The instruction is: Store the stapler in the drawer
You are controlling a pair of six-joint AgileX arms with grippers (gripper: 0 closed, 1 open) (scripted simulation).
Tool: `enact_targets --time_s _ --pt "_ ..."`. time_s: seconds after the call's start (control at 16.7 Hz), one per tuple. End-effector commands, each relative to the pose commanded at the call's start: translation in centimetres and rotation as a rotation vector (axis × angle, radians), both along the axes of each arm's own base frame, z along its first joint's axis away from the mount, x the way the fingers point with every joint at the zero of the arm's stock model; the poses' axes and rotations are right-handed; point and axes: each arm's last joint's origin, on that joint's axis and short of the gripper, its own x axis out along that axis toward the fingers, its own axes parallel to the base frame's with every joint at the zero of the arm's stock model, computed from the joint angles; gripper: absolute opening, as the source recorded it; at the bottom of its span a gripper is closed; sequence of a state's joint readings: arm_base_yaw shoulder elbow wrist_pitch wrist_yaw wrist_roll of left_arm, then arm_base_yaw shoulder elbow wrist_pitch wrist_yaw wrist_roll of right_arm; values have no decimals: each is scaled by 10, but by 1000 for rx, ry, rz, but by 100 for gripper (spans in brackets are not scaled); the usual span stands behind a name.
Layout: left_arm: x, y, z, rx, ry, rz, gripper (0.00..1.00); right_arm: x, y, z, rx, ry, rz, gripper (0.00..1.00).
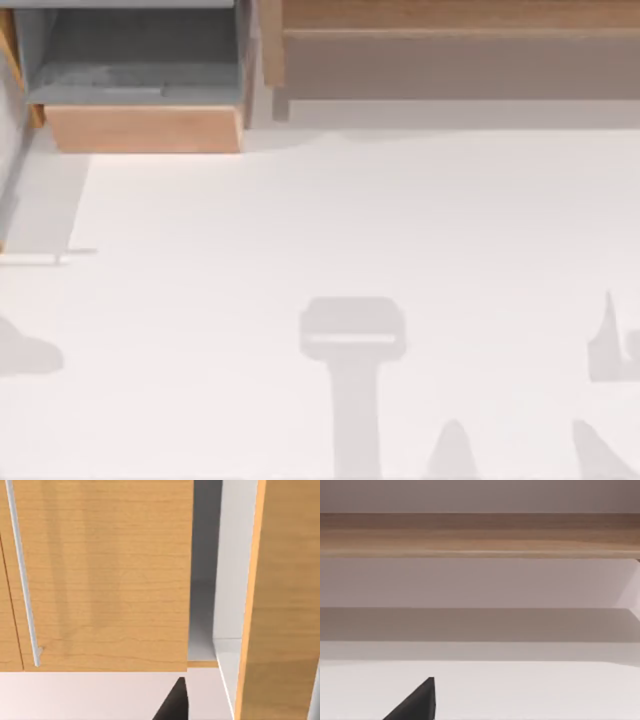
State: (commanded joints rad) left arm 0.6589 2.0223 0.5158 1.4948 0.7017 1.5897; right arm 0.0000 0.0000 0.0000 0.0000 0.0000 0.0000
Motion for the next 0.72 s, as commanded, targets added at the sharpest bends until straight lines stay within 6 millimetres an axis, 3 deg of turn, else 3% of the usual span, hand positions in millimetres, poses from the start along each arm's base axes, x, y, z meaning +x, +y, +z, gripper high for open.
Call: enact_targets --time_s 0.3,0.72 --pt "0 0 0 0 0 0 2 0 0 0 0 0 0 100" --pt "0 0 0 0 0 0 0 0 0 0 0 0 0 100"
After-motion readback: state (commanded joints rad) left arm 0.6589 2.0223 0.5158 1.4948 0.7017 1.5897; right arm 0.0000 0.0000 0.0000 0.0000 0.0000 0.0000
